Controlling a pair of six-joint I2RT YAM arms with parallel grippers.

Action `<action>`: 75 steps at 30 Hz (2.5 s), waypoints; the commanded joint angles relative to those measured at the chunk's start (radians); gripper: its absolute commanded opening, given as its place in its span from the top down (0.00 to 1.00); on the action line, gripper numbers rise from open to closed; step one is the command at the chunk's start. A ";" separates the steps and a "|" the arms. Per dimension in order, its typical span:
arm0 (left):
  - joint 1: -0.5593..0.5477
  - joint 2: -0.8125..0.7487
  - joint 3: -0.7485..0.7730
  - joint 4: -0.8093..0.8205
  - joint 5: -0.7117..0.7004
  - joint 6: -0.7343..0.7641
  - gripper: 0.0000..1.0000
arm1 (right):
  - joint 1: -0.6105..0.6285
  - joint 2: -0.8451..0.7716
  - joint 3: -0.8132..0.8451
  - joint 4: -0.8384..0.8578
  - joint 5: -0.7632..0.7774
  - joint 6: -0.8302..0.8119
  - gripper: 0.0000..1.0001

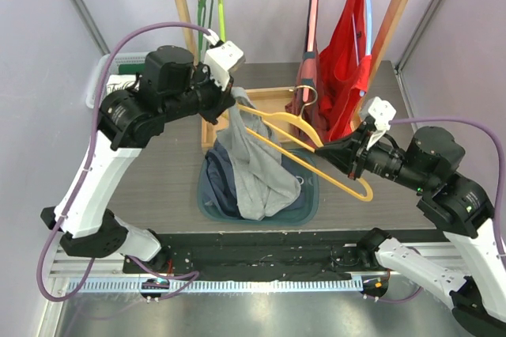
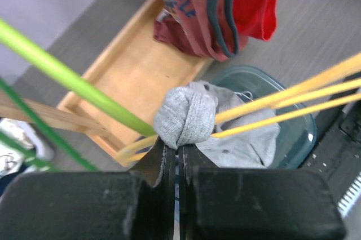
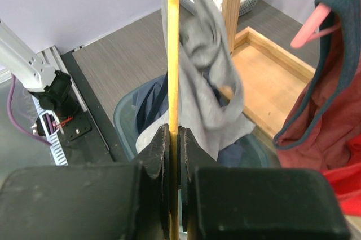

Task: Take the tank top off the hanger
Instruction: Remove the tank top from the hanger, then place the tank top in the bin.

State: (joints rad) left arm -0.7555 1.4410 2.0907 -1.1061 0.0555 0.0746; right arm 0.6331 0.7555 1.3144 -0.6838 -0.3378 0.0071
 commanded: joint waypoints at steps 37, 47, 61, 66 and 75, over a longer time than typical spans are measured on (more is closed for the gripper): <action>-0.018 -0.137 -0.845 0.394 -0.348 0.201 1.00 | 0.007 0.373 0.511 -0.128 0.457 0.169 0.99; -0.054 0.114 -0.914 0.473 -0.358 0.192 0.94 | 0.007 0.393 0.546 -0.203 0.569 0.139 0.99; -0.183 0.190 -0.916 0.402 -0.145 0.223 0.89 | 0.007 0.399 0.654 -0.316 0.658 0.070 0.99; -0.185 0.164 -0.879 0.362 -0.229 0.248 0.54 | 0.007 0.464 0.704 -0.312 0.654 0.059 0.99; -0.179 0.072 -0.805 0.302 -0.415 0.238 0.00 | 0.063 0.616 0.856 -0.301 0.663 0.045 0.99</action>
State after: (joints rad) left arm -0.9348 1.6066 1.2289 -0.7567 -0.2970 0.3180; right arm 0.6502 1.3163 2.0605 -1.0367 0.2920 0.0811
